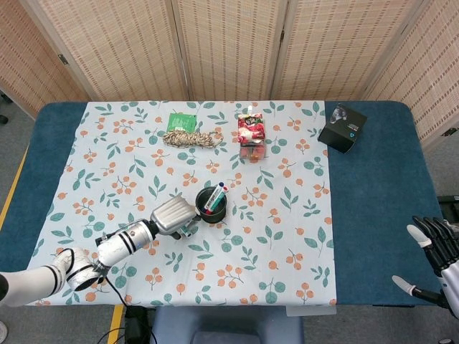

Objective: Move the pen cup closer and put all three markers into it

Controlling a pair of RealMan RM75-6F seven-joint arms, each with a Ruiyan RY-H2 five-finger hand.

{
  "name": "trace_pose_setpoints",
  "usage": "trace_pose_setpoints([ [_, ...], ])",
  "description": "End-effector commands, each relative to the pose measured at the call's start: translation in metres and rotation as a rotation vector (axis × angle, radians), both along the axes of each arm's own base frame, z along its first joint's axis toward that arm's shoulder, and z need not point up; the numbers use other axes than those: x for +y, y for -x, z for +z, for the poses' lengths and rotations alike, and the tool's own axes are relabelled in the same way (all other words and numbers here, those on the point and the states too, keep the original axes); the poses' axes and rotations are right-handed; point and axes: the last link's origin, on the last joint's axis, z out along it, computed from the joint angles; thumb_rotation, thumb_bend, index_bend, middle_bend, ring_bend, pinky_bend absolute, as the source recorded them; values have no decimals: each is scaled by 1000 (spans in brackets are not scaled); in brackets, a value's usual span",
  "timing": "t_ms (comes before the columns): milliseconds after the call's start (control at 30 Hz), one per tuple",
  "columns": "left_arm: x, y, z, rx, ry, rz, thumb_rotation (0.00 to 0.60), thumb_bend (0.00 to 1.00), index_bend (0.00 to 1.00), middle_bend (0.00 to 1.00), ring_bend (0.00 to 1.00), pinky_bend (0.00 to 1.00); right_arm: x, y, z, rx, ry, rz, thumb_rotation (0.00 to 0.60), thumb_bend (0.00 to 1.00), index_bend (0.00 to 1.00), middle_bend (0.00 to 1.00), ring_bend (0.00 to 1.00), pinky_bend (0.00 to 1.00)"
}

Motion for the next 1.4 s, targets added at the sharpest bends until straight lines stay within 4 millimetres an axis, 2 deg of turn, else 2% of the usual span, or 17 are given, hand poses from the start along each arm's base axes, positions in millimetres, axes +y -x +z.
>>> trace_pose_setpoints([
  [33, -8, -3, 46, -137, -52, 86, 600, 306, 699, 993, 948, 942, -1, 0, -1, 2, -5, 0, 600, 49, 0, 0, 0, 0],
  [133, -17, -8, 73, -227, -65, 144, 600, 306, 699, 993, 948, 943, -4, -1, -2, 2, -12, -4, 600, 49, 0, 0, 0, 0],
  [300, -31, -21, 106, -376, -52, 259, 600, 318, 702, 993, 951, 948, -9, 0, -5, 1, -32, -13, 600, 49, 0, 0, 0, 0],
  [467, -31, -38, 116, -480, -11, 343, 600, 325, 702, 993, 952, 948, -14, 0, -5, -7, -37, -21, 600, 49, 0, 0, 0, 0],
  [633, -22, -60, 108, -584, 71, 432, 600, 325, 702, 993, 952, 948, -17, 2, -2, -16, -34, -30, 600, 49, 0, 0, 0, 0],
  [900, -7, -89, 78, -685, 190, 538, 600, 325, 703, 993, 952, 948, -19, 5, 4, -35, -27, -36, 600, 49, 0, 0, 0, 0],
  [1200, 5, -105, 51, -718, 249, 588, 600, 325, 704, 993, 952, 949, -16, 6, 9, -46, -7, -31, 600, 49, 0, 0, 0, 0],
  [1400, 17, -106, 41, -737, 254, 612, 600, 325, 705, 994, 952, 948, -14, 7, 10, -47, -2, -31, 600, 48, 0, 0, 0, 0],
])
